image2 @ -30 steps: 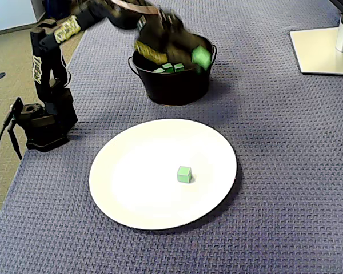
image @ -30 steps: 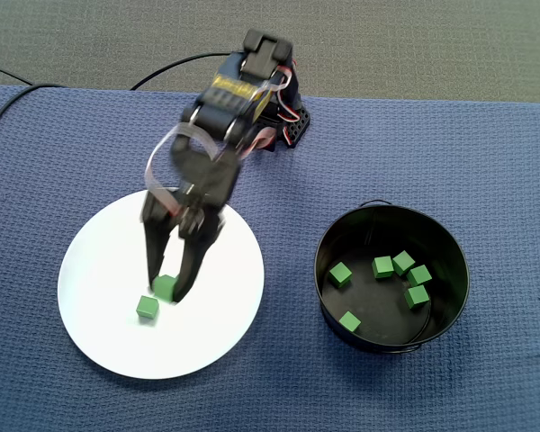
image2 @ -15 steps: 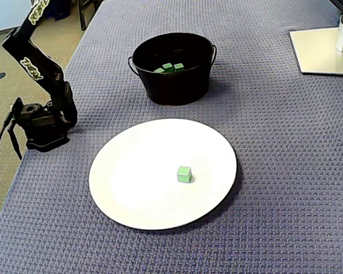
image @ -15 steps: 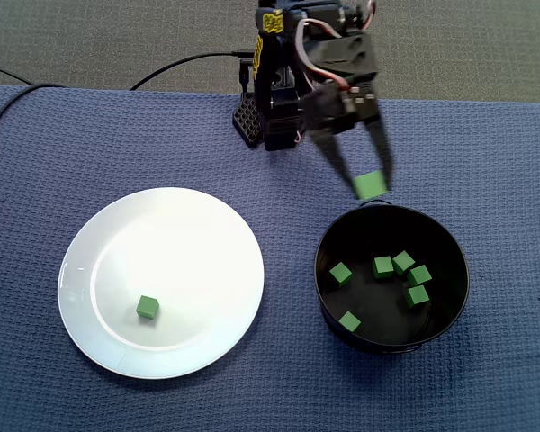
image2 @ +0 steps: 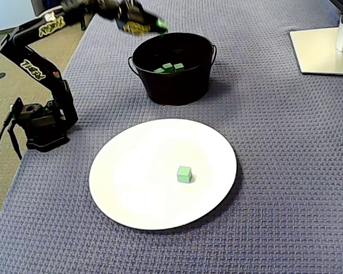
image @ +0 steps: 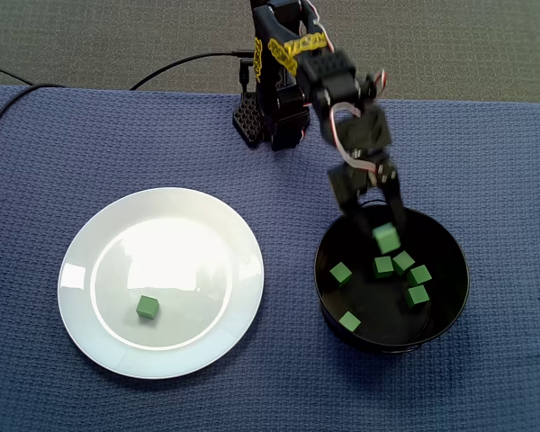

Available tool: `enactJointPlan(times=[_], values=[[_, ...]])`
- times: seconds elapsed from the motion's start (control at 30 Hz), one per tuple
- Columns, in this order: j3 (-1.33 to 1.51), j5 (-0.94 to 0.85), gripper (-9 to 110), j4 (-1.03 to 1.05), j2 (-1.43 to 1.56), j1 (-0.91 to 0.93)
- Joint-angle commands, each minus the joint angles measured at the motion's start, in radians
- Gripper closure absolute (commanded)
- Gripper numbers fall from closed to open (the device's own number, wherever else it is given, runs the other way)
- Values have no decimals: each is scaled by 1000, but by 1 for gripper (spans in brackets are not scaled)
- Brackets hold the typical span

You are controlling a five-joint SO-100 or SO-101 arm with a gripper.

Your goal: Pick up the items on the white plate and put them in the black container.

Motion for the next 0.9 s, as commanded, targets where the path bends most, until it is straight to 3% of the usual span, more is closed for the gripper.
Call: enactJointPlan(times=[0.0, 0.2, 0.4, 0.5, 0.67, 0.87], values=[[126, -18, 102, -140, -43, 5], [239, -43, 102, -279, -91, 37], [227, 71, 75, -293, -38, 101], [160, 95, 71, -224, 6, 144], [-132, 66, 68, 86, 58, 225], [-549, -34, 69, 344, 3, 456]])
